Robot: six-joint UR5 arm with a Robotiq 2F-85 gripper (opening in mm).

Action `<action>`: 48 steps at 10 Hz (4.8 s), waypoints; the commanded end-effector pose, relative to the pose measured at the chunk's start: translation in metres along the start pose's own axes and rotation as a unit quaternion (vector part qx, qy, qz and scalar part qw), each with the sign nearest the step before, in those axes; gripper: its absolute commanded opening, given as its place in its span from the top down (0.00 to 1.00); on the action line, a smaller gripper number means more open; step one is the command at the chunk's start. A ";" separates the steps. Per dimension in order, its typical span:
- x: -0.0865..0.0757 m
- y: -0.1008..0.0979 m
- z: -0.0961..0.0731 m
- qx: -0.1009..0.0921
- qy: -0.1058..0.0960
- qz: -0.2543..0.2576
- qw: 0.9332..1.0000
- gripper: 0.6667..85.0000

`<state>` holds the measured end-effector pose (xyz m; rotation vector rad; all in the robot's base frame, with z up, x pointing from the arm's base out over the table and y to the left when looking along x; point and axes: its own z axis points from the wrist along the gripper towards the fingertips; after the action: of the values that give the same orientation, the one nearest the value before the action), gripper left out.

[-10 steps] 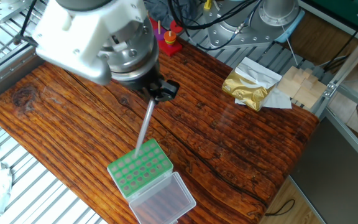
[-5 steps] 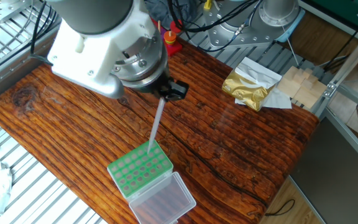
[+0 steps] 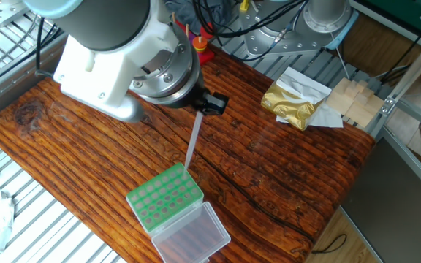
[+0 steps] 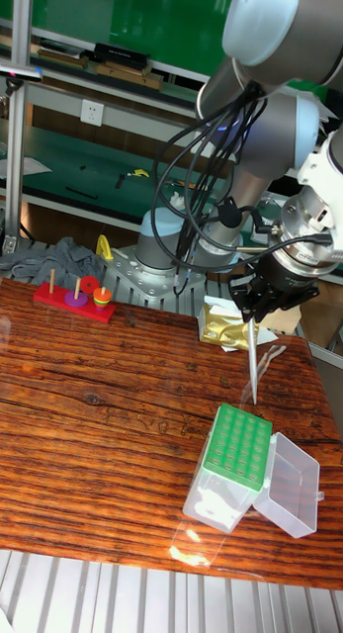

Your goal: Insert a large pipette tip into the holder for large pipette tips

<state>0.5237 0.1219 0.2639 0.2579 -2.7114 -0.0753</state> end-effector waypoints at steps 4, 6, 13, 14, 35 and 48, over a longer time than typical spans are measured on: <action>0.015 -0.010 0.007 0.008 0.016 0.003 1.000 1.00; 0.020 -0.015 0.010 0.013 0.026 0.011 1.000 1.00; 0.036 -0.010 0.014 -0.007 0.059 0.023 0.998 1.00; 0.034 -0.011 0.014 -0.006 0.054 0.022 0.998 1.00; 0.023 -0.025 0.001 0.036 0.028 0.014 0.999 1.00; 0.022 -0.028 0.001 0.042 0.027 0.022 0.998 1.00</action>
<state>0.5089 0.0884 0.2685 0.2167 -2.6677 0.0715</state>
